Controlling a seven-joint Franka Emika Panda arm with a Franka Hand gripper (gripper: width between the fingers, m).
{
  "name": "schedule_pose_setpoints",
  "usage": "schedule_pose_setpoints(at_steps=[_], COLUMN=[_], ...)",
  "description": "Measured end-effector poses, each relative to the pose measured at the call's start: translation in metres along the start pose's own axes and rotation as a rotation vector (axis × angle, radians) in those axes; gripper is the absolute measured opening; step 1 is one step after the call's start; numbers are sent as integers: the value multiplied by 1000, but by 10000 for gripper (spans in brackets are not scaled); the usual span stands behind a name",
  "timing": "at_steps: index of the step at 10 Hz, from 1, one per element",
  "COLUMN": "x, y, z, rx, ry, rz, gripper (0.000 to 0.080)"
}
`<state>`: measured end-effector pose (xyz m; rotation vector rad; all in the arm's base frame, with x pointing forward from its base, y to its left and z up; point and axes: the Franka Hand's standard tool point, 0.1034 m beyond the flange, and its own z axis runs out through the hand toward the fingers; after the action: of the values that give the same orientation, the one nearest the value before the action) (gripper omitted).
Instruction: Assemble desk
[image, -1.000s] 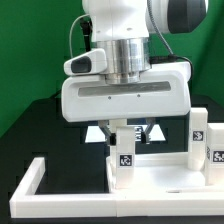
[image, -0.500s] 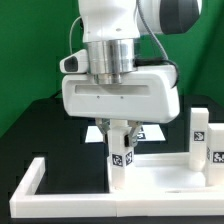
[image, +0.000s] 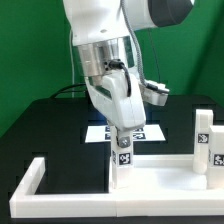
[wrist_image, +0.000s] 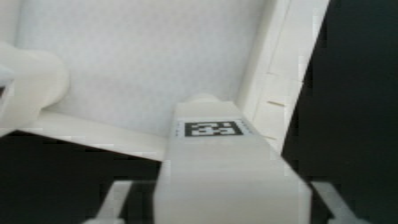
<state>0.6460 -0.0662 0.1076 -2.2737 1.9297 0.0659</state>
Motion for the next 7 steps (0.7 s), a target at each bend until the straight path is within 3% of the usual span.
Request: schedule_pose_setpoints(at_steps=[1, 2, 3, 4, 5, 7], x=[0, 0, -1, -4, -3, -5], y=[0, 0, -2, -4, -3, -3], z=[0, 0, 1, 2, 4, 5], rx=[0, -1, 1, -13, -18, -24], ry=[0, 2, 37, 49, 43, 40], rz=[46, -29, -156, -375, -593, -726], gripper=[367, 504, 504, 618, 640, 648])
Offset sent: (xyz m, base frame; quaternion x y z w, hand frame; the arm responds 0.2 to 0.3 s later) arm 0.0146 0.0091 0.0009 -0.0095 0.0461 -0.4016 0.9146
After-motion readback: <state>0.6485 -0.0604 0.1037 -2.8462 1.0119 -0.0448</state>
